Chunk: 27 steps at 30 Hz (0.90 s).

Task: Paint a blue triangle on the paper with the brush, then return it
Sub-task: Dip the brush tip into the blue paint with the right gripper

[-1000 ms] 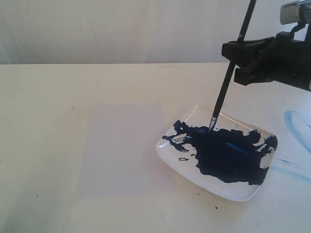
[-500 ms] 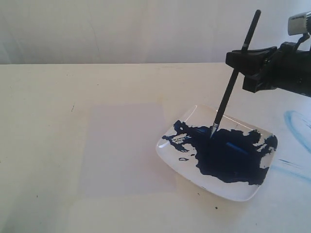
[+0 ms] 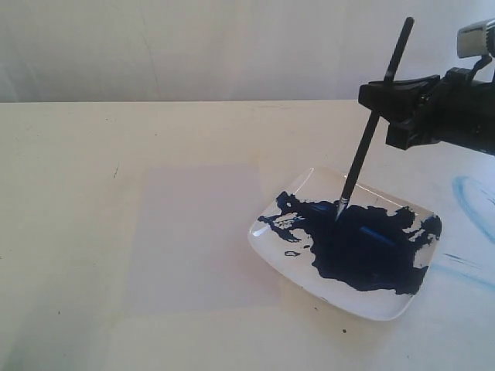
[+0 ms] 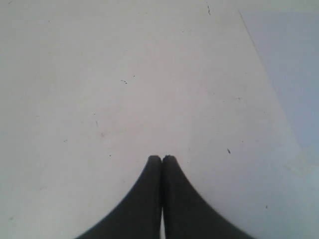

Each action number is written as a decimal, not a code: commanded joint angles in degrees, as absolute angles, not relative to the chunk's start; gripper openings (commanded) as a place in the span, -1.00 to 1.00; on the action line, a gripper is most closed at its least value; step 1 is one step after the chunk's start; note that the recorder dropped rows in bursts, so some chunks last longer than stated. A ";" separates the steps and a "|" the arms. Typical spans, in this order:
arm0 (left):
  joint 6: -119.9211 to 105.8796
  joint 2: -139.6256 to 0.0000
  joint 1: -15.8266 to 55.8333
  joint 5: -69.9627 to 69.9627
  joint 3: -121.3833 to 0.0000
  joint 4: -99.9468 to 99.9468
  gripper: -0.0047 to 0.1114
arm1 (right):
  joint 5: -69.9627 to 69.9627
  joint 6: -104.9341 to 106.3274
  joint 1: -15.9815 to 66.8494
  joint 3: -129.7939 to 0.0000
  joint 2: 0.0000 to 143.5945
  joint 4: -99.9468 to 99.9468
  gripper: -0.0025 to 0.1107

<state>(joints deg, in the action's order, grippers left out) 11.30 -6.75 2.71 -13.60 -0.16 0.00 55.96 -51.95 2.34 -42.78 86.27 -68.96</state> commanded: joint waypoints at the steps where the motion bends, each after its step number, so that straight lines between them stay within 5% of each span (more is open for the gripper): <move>1: 11.59 -6.81 3.14 -13.47 0.00 0.00 -0.92 | 57.04 -51.29 1.84 -42.77 86.14 -69.22 -0.96; 27: 11.59 -6.81 3.13 -6.87 0.00 0.44 -0.92 | 53.84 -50.60 1.84 -42.77 86.12 -69.22 -0.96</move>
